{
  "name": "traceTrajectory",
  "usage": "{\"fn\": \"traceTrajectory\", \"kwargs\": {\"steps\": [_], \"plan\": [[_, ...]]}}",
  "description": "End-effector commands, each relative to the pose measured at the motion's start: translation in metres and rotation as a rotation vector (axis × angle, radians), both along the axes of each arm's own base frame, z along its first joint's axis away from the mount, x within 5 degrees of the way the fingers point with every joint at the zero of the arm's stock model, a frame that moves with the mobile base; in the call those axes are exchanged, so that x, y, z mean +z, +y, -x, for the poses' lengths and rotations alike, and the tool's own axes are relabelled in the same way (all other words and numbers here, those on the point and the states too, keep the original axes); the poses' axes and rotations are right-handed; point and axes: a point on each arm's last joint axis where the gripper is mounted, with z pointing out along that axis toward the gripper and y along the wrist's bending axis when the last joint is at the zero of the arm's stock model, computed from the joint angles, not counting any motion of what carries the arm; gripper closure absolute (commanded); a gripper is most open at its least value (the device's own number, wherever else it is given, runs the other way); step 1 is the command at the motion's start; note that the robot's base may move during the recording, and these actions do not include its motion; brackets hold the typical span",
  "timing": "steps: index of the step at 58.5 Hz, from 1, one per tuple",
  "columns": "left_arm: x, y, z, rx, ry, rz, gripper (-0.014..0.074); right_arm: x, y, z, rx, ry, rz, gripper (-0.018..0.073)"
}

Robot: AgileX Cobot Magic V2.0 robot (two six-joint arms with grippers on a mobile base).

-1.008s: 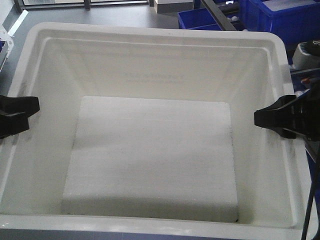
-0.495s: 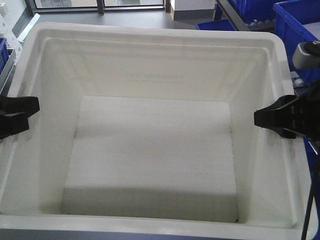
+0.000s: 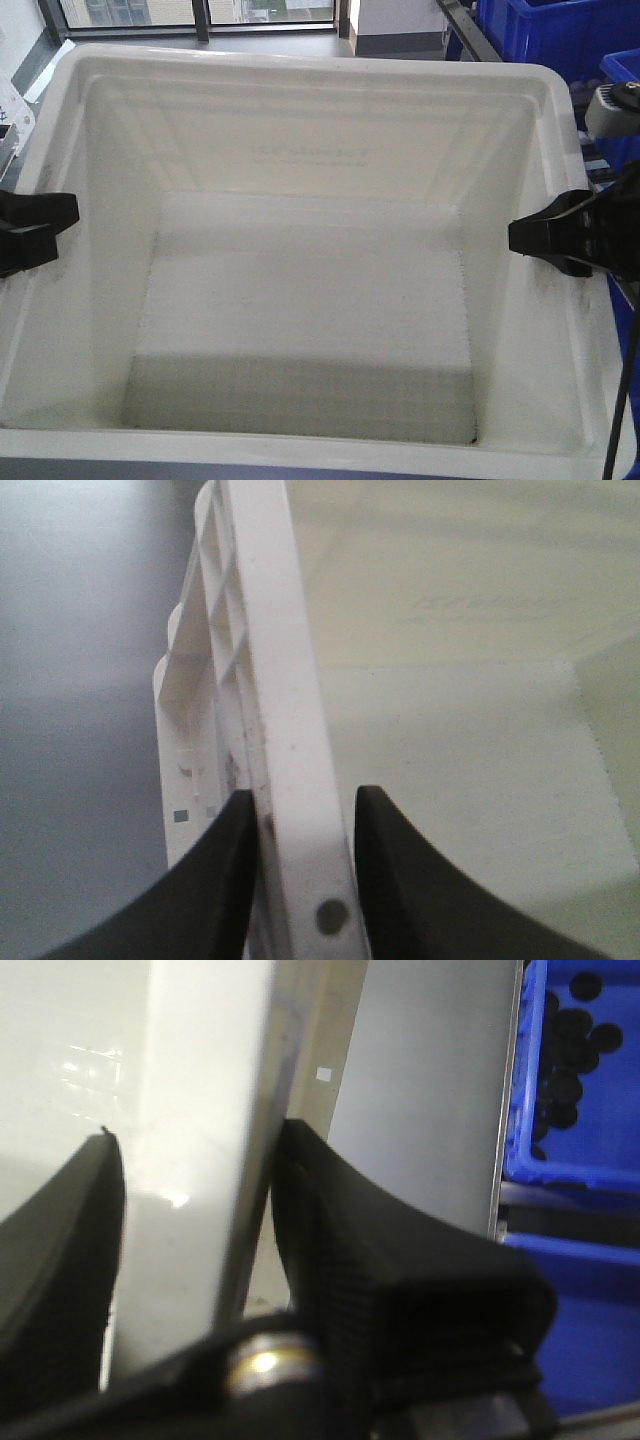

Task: Move bin from left to right shelf
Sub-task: 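Keep the white tote gripped while the base drives past the windows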

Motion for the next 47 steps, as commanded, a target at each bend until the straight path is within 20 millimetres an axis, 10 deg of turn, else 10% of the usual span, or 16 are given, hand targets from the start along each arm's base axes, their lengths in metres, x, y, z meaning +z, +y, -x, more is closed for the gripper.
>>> {"fn": "traceTrajectory", "kwargs": {"steps": [1,47], "plan": [[0.0276,-0.0011,0.0009,0.022,-0.148,0.088,0.0603,0.0276,0.0044,0.0004,-0.003,-0.157,-0.105,0.0564],[0.0275,-0.0012,0.0006,0.022,-0.147,0.088,0.0603,0.0275,0.0044,0.0004,-0.003,-0.156,-0.105,0.0564]]}}
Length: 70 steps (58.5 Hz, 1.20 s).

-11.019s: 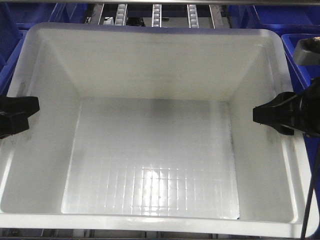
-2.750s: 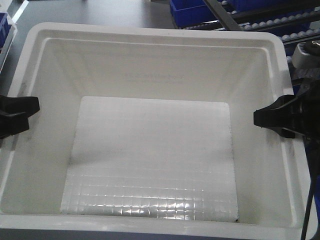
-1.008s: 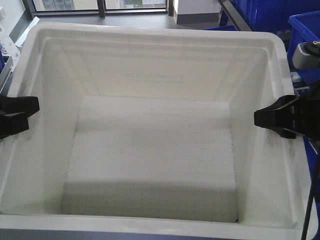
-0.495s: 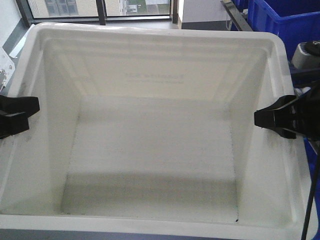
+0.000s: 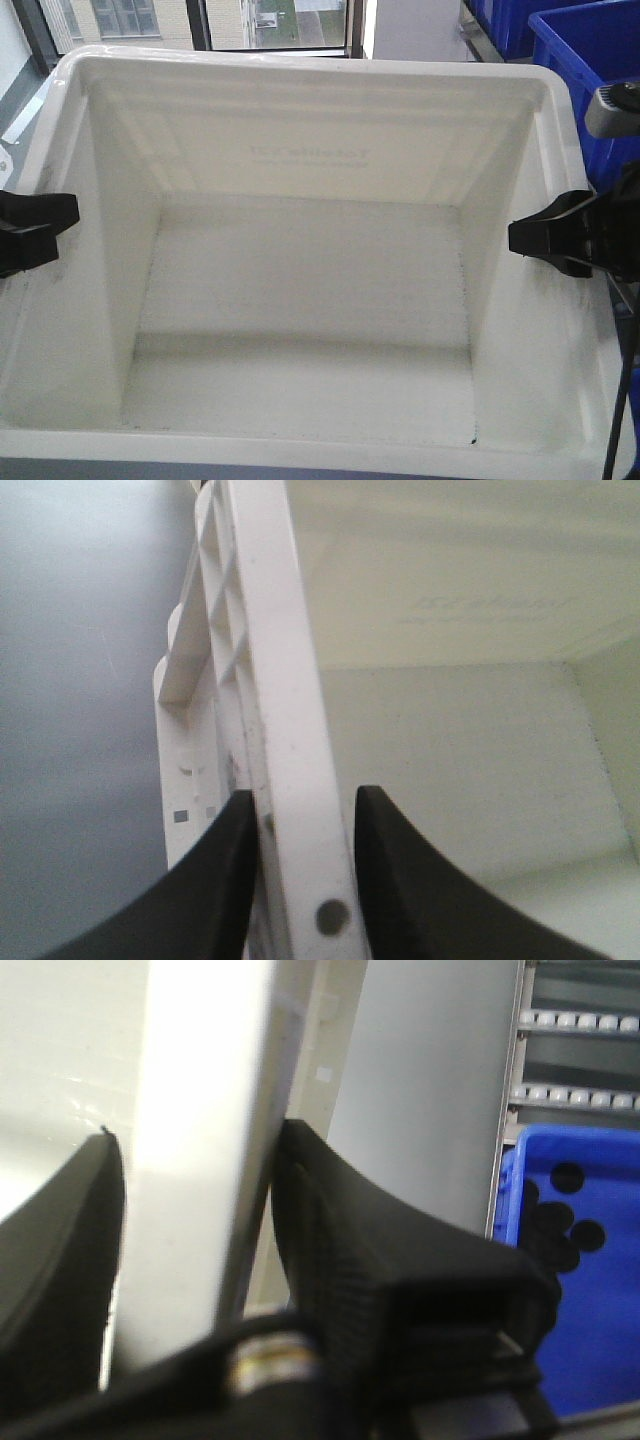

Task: Move bin from left to right shelf
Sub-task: 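Keep the white tote gripped while the base drives past the windows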

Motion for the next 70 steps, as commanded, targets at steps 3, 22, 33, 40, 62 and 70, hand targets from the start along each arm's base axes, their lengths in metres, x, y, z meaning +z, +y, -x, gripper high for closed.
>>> {"fn": "traceTrajectory", "kwargs": {"steps": [3,22,33,40,62,70], "plan": [[0.0270,-0.0013,-0.0001,0.022,-0.145,0.087,0.0603,0.0275,0.0044,0.0004,-0.003,-0.157,-0.105,0.0564],[0.0270,-0.0013,-0.0001,0.022,-0.145,0.087,0.0603,0.0275,0.0044,0.0004,-0.003,-0.157,-0.105,0.0564],[0.0270,-0.0013,-0.0001,0.022,-0.145,0.087,0.0603,0.0275,0.0044,0.0004,-0.003,-0.157,-0.105,0.0564],[0.0270,-0.0013,-0.0001,0.022,-0.145,0.087,0.0603,0.0276,0.0043,0.0003,-0.003,-0.158,-0.106,0.0564],[0.0270,-0.0013,-0.0001,0.022,-0.145,0.087,0.0603,0.0275,0.0044,0.0004,-0.003,-0.157,-0.105,0.0564],[0.0270,-0.0013,-0.0001,0.022,-0.145,0.087,0.0603,0.0275,0.0044,0.0004,-0.003,-0.157,-0.105,0.0564]]}}
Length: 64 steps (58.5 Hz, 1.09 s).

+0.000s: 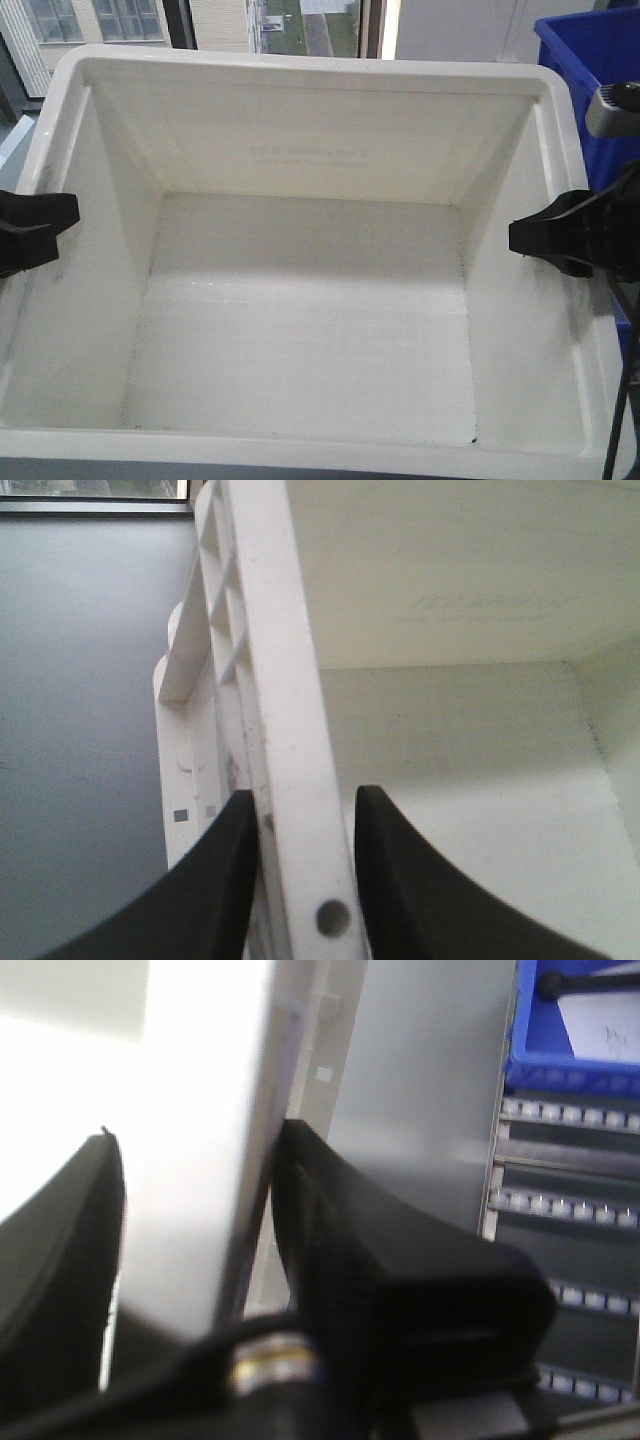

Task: Move bin from left to right shelf
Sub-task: 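Keep the white tote gripped while the base drives past the windows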

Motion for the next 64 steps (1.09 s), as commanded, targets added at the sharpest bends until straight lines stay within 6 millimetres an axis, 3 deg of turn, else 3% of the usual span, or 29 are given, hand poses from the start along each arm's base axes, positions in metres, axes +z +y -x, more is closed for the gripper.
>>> {"fn": "traceTrajectory", "kwargs": {"steps": [1,64], "plan": [[0.0270,-0.0013,-0.0001,0.022,-0.145,0.087,0.0603,0.0275,0.0044,0.0004,-0.003,-0.157,-0.105,0.0564],[0.0270,-0.0013,-0.0001,0.022,-0.145,0.087,0.0603,0.0275,0.0044,0.0004,-0.003,-0.157,-0.105,0.0564]]}}
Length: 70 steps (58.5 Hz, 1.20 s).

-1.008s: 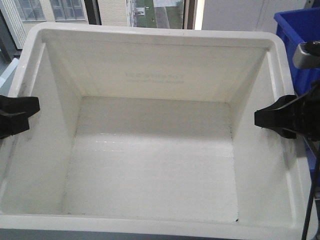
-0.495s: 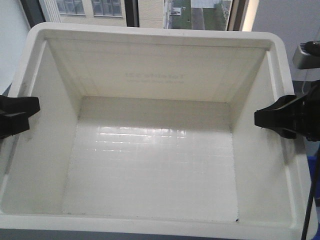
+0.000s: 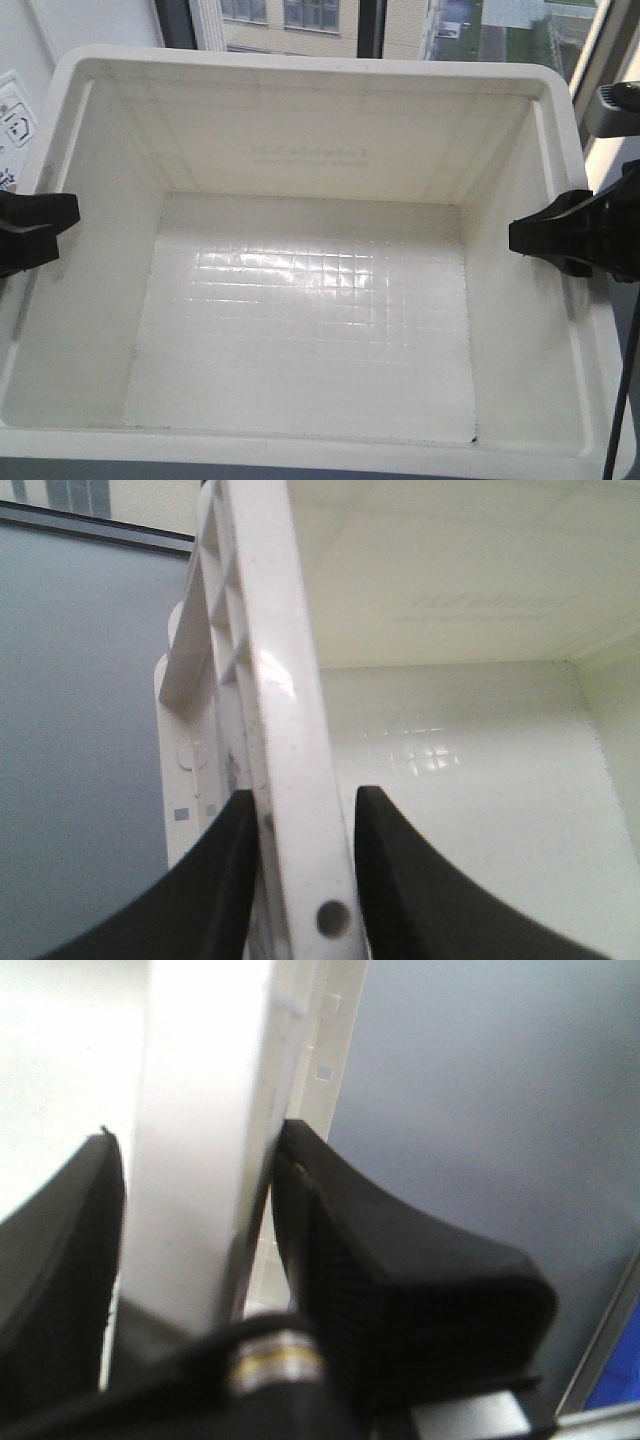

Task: Move bin from left to right shelf
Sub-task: 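Keep the white tote gripped while the base drives past the windows, then carry the white tote in both grippers toward the other blue-bin shelf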

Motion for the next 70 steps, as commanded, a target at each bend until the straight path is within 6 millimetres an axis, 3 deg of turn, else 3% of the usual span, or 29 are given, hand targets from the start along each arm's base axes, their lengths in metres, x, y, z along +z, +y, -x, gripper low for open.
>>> {"fn": "traceTrajectory", "kwargs": {"steps": [1,70], "plan": [[0.0272,-0.0013,0.0001,0.022,-0.146,0.087,0.0603,0.0275,0.0044,0.0005,-0.002,-0.156,-0.106,0.0564],[0.0272,-0.0013,0.0001,0.022,-0.146,0.087,0.0603,0.0275,0.0044,0.0005,-0.002,-0.156,-0.106,0.0564]]}}
